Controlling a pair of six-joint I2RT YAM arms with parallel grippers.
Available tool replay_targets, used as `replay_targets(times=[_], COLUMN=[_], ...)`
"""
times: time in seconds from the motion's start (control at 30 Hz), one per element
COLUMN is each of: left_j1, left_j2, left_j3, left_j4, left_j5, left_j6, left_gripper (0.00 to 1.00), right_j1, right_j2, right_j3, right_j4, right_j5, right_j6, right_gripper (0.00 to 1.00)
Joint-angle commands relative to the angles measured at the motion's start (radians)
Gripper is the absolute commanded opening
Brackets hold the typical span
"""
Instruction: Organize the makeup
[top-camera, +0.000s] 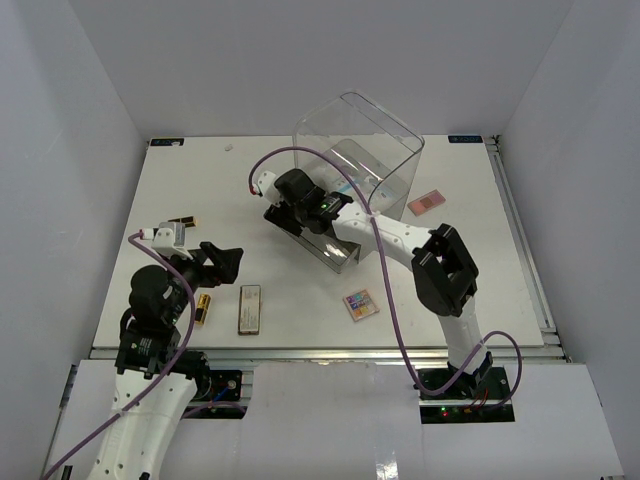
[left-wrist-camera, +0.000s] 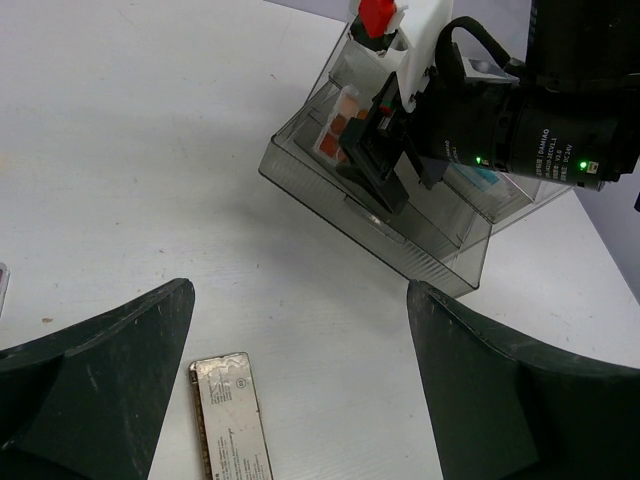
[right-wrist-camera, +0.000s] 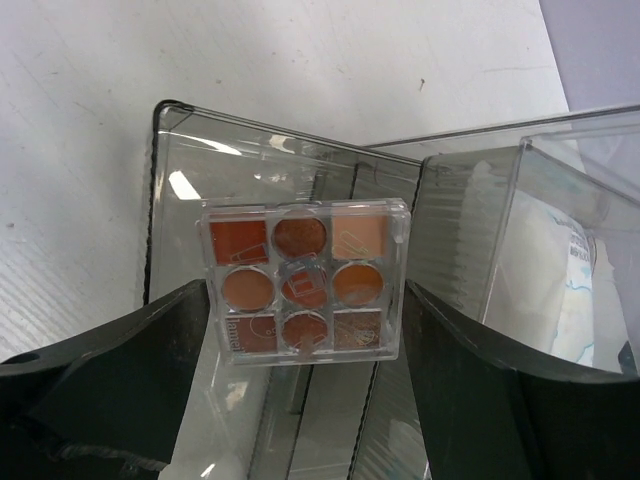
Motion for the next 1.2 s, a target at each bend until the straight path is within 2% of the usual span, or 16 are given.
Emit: replay_targets(times=[0.0, 0.17, 0.27, 0.3, 0.4, 0.5, 0.67, 0.83, 1.0, 1.17], left_j1=[0.005, 0.004, 0.004, 0.005, 0.005, 0.003, 0.003, -0.027, -0.152, -0.452], left_j2=[-0.002, 0.007, 0.017, 0.026, 0.067, 0.115, 0.175, 0.157, 0.153, 0.251], left_j3=[-0.005, -0.006, -0.009, -0.009, -0.007, -0.006, -0.024, -0.068, -0.110, -0.094], left_j4=[-0.001, -0.001, 0.008, 0.012, 0.019, 0.023, 0.017, 0.016, 0.017, 0.026], left_j5=[-0.009, 0.002, 0.030, 0.044, 0.089, 0.166, 0.280, 0.332, 0.257, 0.035], left_j6=[-0.006, -0.006, -0.005, -0.005, -0.012, -0.045, -0.170, -0.307, -0.413, -0.522], left_gripper=[0.98, 0.98, 0.98, 0.98, 0.98, 0.98, 0.98, 0.98, 0.98, 0.98], right_j1=[0.008, 0.008, 0.010, 0.011, 0.009, 0.005, -0.038, -0.246, -0.451, -0.602], right_j2=[-0.056, -0.095, -0.147, -0.172, -0.266, -0.439, -0.684, -0.910, -1.132, -1.228], right_j3=[0.038, 0.021, 0.033, 0.042, 0.042, -0.033, -0.292, -0.466, -0.709, -0.844], right_j4=[0.016, -0.007, -0.057, -0.095, -0.219, -0.299, -0.325, -0.323, -0.277, -0.212], right_j5=[-0.050, -0.084, -0.160, -0.209, -0.485, -0.737, -0.953, -1.085, -1.122, -1.149], right_j6=[0.005, 0.015, 0.011, -0.008, -0.113, -0.226, -0.320, -0.298, -0.240, -0.158], right_gripper=[0.92, 0.93, 0.96, 0.97, 0.96, 0.92, 0.91, 0.90, 0.90, 0.90])
